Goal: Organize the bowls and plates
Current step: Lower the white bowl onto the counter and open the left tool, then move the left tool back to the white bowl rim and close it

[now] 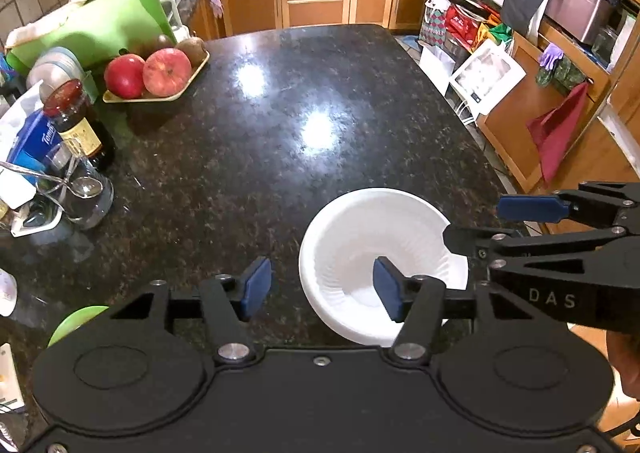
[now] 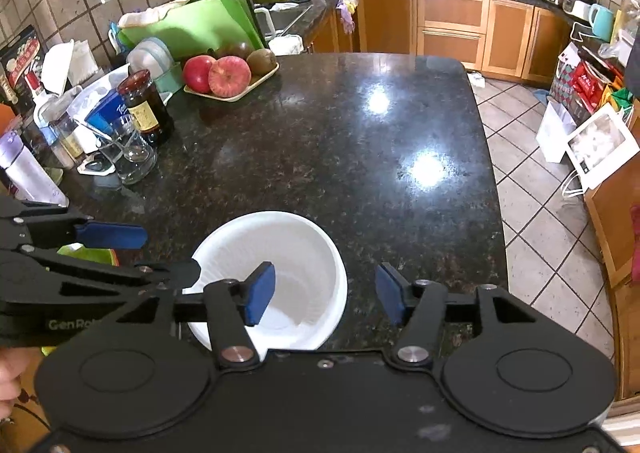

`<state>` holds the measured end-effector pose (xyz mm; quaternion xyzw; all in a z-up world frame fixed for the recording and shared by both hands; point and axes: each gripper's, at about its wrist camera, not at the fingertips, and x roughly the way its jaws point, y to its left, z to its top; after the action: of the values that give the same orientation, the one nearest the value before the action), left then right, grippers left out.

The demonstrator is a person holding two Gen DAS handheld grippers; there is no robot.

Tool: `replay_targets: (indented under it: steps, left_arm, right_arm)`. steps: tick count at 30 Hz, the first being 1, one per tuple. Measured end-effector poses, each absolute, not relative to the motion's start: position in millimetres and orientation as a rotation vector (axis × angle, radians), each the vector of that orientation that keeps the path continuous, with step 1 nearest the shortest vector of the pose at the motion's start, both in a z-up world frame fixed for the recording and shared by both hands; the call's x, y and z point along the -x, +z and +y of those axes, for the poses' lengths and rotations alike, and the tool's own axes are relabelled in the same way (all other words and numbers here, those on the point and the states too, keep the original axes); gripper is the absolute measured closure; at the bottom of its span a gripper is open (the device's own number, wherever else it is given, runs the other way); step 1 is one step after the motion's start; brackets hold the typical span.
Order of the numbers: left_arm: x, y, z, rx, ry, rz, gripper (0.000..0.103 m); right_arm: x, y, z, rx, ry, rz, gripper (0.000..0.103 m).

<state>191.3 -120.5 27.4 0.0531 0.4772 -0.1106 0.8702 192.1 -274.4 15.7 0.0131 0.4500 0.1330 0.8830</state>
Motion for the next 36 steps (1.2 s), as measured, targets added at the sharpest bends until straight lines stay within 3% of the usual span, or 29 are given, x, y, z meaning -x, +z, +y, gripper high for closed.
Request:
replay_targets:
  steps: [12,15,20,36]
  left_arm:
    - [-180,21,-120,-0.108,-0.187,0.906,0.039]
    - [-175,21,-117,-0.092,-0.189,0.878,0.034]
    - [-166,21,-115,-0.069,-0.186,0.827,0.032]
    - [-151,10,-110,-0.052,-0.146,0.762,0.026]
  right_arm:
    - [-177,11,-285,-0.064,0.267,0.849,0.036]
    - [-170,10,-287,-0.064,0.269,0.806,0.035]
    - [-161,9,-289,-0.056,0.259,0.729,0.022]
    - [-145,-6,-298,-0.059,0.225,0.584,0.021]
